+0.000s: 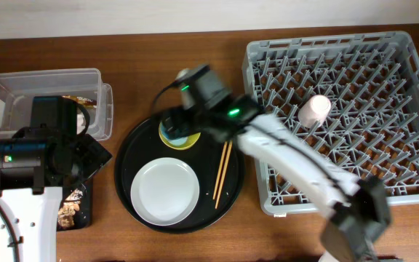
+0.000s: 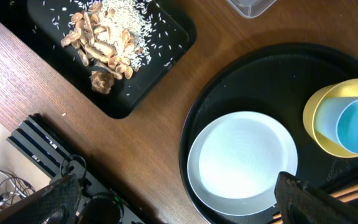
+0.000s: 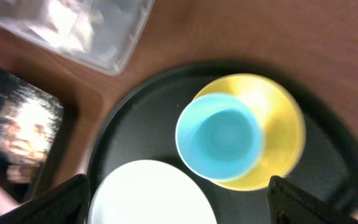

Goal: Sort waste into correct bins and load items into the dishwasher rack
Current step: 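Reach the right gripper to the blue cup in the yellow bowl, then lift the blue cup and carry it into the dish rack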

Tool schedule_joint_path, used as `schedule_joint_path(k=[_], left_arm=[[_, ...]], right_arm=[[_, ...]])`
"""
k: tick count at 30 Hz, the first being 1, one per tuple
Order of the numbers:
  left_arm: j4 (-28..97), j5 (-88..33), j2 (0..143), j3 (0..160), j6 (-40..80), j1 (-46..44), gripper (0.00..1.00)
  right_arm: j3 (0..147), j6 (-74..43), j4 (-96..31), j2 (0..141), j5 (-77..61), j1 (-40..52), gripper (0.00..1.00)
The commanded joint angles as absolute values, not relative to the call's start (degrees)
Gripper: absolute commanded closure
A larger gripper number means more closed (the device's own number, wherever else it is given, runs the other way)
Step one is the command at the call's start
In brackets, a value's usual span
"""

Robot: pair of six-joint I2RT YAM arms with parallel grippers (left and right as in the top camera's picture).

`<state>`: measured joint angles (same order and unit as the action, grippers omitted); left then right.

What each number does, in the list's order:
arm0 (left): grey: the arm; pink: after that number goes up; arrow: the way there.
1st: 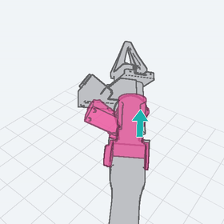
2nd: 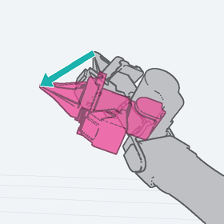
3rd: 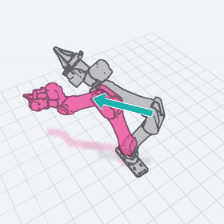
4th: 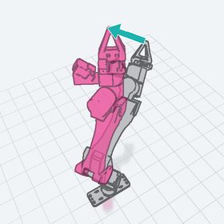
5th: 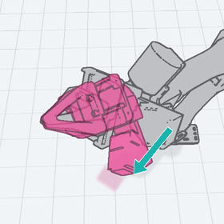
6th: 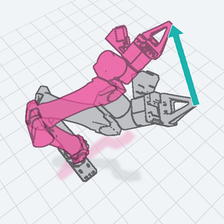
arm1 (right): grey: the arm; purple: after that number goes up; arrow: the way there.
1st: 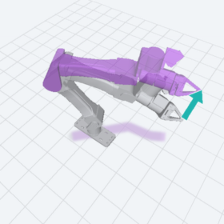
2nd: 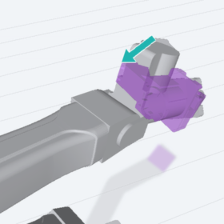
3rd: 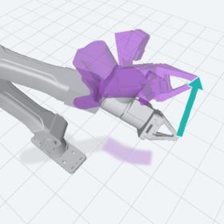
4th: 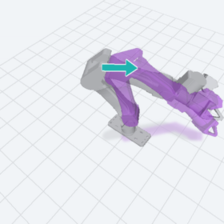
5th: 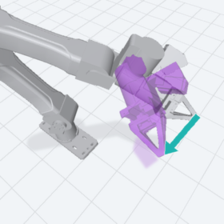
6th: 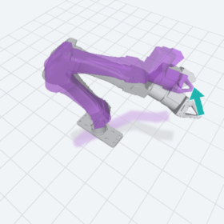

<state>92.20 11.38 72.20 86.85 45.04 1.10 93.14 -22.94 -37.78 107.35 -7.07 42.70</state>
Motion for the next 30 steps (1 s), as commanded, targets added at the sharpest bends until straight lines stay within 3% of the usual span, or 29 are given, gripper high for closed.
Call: schedule_joint_path(k=[1,4,9,16,19,23,25,27,30], left_arm=[[92.27,11.57,71.7,87.22,44.97,1.3,0.01],[92.27,11.55,71.7,87.22,44.97,1.3,0.01],[92.27,11.57,71.7,87.22,44.97,1.3,0.01],[92.27,11.57,71.7,87.22,44.97,1.3,0.01],[92.27,11.57,71.7,87.22,44.97,1.3,0.01],[92.27,11.57,71.7,87.22,44.97,1.3,0.01],[92.27,11.57,71.7,87.22,44.97,1.3,0.0],[92.27,11.57,71.7,87.22,44.97,1.3,0.0],[92.27,11.55,71.7,87.22,44.97,1.3,0.01]], right_arm=[[92.95,-22.28,-36.95,111.37,4.12,46.48,0.08],[92.95,-19.35,-36.82,113.75,6.76,49.06,0.1],[92.95,-18.52,-36.03,117.93,13.13,51.51,0.29],[92.95,-14.96,-34.44,121.19,14.2,52.25,0.37],[92.95,-15.0,-34.41,121.16,14.26,52.27,0.6],[93.71,-15.44,-34.33,121.12,14.24,52.21,0.75],[94.94,-15.44,-34.85,121.12,14.24,52.21,0.9],[95.88,-15.44,-35.18,121.1,14.22,52.21,0.96],[98.0,-15.46,-37.01,120.11,14.24,52.07,0.96]])
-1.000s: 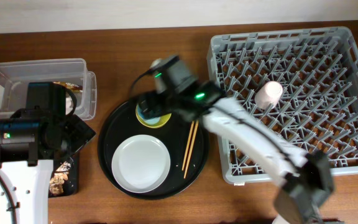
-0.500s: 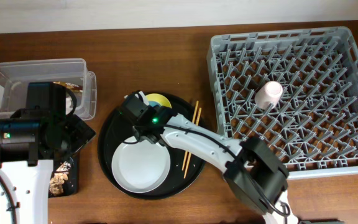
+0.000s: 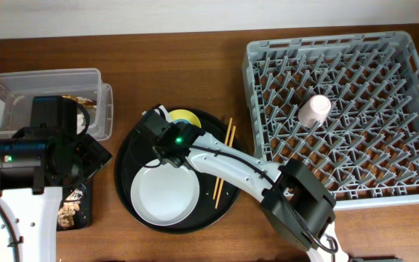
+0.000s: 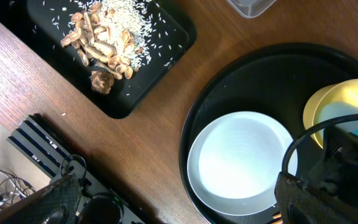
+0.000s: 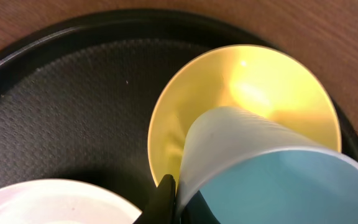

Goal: Sort waste into correct bins and load items into the dishwasher rack
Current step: 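Lift the blue cup and carry it into the dish rack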

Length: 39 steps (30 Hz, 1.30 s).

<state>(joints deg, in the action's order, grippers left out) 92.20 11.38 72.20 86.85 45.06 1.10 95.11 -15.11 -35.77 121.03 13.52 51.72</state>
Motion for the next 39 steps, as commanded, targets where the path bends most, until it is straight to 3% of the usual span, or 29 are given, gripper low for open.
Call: schedule_joint_path(k=[1,6,12,16,19,23,28,34,39], left_arm=[[92.27,11.57,71.7,87.22,44.97,1.3,0.01],[92.27,11.57,71.7,87.22,44.97,1.3,0.01],[92.27,11.57,71.7,87.22,44.97,1.3,0.01],[92.27,11.55,71.7,87.22,44.97,1.3,0.01],[92.27,11.57,71.7,87.22,44.97,1.3,0.01],[92.27,11.57,71.7,87.22,44.97,1.3,0.01],[92.27,11.57,71.7,87.22,44.97,1.3,0.01],[92.27,11.57,71.7,87.22,44.97,1.3,0.01],[92.27,11.57,71.7,87.22,44.97,1.3,0.01]], right_arm=[[98.7,-15.44,-37.85,119.68,14.26,51.99,0.96],[106.94,-17.23,-48.97,114.02,15.79,48.64,0.96],[113.91,-22.81,-63.18,102.89,7.88,36.05,0.96],[113.91,-22.09,-69.93,95.92,-13.13,20.62,0.96],[113.67,-11.42,-75.72,95.13,-35.31,5.23,0.96],[109.49,-0.97,-81.67,96.51,-49.95,-6.02,0.96],[91.98,13.21,-80.12,96.64,-65.58,-16.21,0.96],[72.18,13.04,-65.58,98.54,-77.54,-22.87,0.96],[68.03,13.04,-63.22,105.45,-79.96,-25.65,0.96]])
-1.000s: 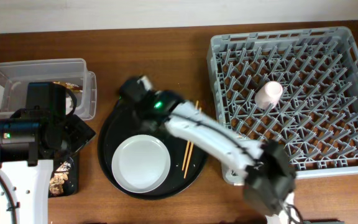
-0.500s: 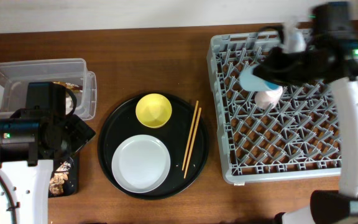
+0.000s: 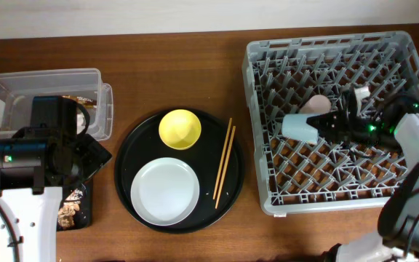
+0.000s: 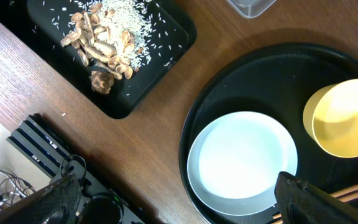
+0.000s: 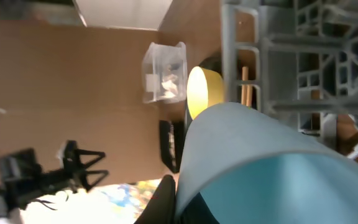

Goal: Sort waste into correct bins and load items into the dishwasher rack
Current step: 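Lift the blue cup and carry it into the dish rack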

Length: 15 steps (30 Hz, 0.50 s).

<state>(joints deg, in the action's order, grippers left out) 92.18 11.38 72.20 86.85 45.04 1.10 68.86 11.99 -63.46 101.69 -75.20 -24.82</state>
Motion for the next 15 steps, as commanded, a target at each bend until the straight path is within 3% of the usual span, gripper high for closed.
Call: schedule_joint_path(k=[1,15], left_arm=[[92.27,11.57,71.7,87.22,44.97,1.3,0.01],[92.27,11.57,71.7,87.22,44.97,1.3,0.01]], right_arm=[[68.03,13.06,-63.16,107.02,-79.9,-25.65,0.96],[68.1,8.1,-66.06,109.21,-59.24,-33.78,0.94]])
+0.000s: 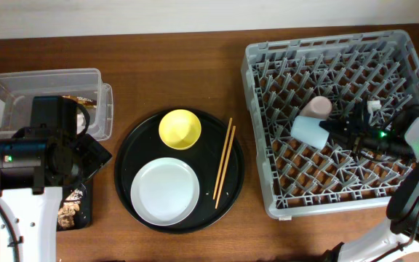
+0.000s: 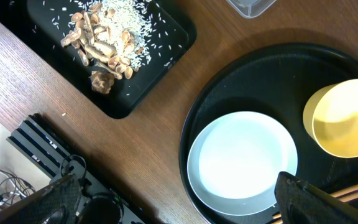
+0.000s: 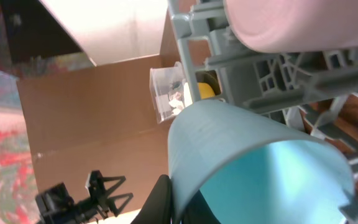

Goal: Sort waste into correct bins and load items into the dishwasher rack
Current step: 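Lift the blue cup and carry it into the dish rack, then release the blue cup upright in the rack and raise the right gripper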

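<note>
My right gripper [image 1: 332,129] is shut on the rim of a light blue cup [image 1: 308,132], held on its side low over the grey dishwasher rack [image 1: 268,58], just below a pink cup [image 1: 316,108] lying in the rack. In the right wrist view the blue cup [image 3: 241,155] fills the frame under the pink cup [image 3: 303,25]. On the round black tray [image 1: 126,156] sit a yellow bowl [image 1: 180,129], a white plate [image 1: 164,191] and wooden chopsticks [image 1: 222,164]. My left gripper [image 2: 173,199] hangs open above the tray's left side, over the plate [image 2: 241,163].
A clear plastic bin [image 1: 42,98] stands at the far left. A black rectangular tray with rice and food scraps [image 2: 110,43] lies in front of it, partly under my left arm.
My right gripper has lowered the blue cup a little toward the rack, next to the pink cup. The left arm and the things on the tray have not moved.
The blue cup stood in the yellow bowl with my right gripper open above it. Then the gripper was shut on the cup's rim in the bowl. Later it held the cup over the rack, leaving the bowl bare, and now the cup is lower beside the pink cup.
</note>
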Tool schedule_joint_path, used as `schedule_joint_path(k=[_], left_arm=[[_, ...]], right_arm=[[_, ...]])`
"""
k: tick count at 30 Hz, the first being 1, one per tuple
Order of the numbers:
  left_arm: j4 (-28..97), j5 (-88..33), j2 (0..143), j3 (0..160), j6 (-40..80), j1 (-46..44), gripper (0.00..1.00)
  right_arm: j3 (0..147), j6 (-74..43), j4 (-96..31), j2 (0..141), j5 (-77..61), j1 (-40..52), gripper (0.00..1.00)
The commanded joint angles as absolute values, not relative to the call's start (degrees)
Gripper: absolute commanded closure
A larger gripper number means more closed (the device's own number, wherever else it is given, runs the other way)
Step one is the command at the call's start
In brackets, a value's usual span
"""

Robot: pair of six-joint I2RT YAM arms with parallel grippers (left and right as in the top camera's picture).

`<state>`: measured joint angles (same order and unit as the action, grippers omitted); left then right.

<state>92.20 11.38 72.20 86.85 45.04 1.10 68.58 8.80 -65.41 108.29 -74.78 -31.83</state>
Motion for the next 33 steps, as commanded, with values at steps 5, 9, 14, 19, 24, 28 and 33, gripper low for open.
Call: schedule_joint_path(k=[5,9,14,19,24,28,33], left_arm=[[92.27,11.57,71.7,87.22,44.97,1.3,0.01],[92.27,11.55,71.7,87.22,44.97,1.3,0.0],[92.27,11.57,71.7,87.22,44.97,1.3,0.01],[92.27,11.55,71.7,87.22,44.97,1.3,0.01],[92.27,11.57,71.7,87.22,44.97,1.3,0.01],[92.27,11.55,71.7,87.22,44.97,1.3,0.0],[92.27,11.57,71.7,87.22,44.97,1.3,0.01]], right_arm=[[68.69,8.01,-66.65,108.09,-57.76,-33.89,0.9],[72.58,0.36,-67.16,104.9,-48.34,-33.89,0.87],[79.7,-4.6,-72.03,98.56,-35.48,-33.78,0.83],[80.64,-5.41,-74.39,89.71,-27.73,-33.71,0.64],[80.64,-4.75,-74.76,85.14,-27.57,-30.15,0.65],[80.42,-4.86,-71.37,86.06,-25.5,-21.85,0.96],[80.42,-5.1,-65.43,91.79,-21.17,-11.77,0.96]])
